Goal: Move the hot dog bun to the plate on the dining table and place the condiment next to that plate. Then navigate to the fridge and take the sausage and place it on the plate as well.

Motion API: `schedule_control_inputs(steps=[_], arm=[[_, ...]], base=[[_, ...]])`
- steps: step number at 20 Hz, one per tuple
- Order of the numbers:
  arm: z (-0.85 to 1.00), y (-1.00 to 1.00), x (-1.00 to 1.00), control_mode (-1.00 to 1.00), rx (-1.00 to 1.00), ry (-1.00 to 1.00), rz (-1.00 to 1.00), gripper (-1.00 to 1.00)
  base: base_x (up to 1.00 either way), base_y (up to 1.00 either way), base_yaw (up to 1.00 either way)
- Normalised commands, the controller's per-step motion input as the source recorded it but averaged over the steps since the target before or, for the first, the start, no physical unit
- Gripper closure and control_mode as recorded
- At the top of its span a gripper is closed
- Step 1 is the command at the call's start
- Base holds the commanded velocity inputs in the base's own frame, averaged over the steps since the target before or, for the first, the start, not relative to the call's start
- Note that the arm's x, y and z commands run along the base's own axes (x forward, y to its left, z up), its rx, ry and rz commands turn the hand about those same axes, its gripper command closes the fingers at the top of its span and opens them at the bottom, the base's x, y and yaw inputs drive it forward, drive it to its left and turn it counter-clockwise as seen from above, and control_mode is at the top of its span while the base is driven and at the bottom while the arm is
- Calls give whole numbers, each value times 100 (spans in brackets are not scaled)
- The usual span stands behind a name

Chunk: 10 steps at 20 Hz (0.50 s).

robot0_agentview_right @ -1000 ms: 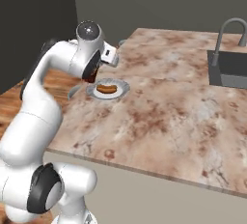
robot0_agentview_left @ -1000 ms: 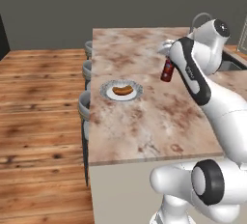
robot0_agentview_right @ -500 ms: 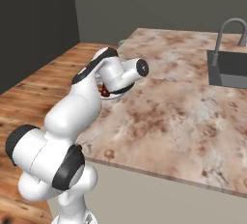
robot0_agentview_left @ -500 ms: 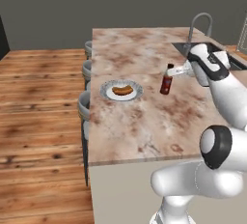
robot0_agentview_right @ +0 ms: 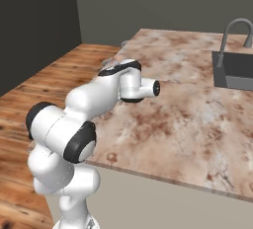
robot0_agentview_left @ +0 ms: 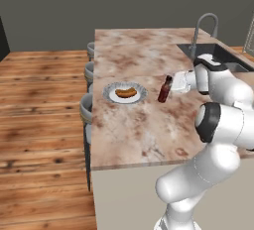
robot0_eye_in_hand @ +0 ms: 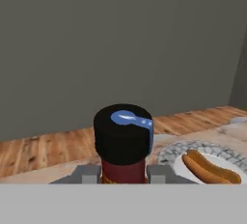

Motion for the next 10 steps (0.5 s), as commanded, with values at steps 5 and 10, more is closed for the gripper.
schedule_control_inputs(steps=[5, 10], arm=[[-45, 23, 22, -100, -12, -17, 7, 100], [-18, 4, 64, -100, -8, -1, 4, 100]], base=[[0, 0, 0], [0, 0, 0]])
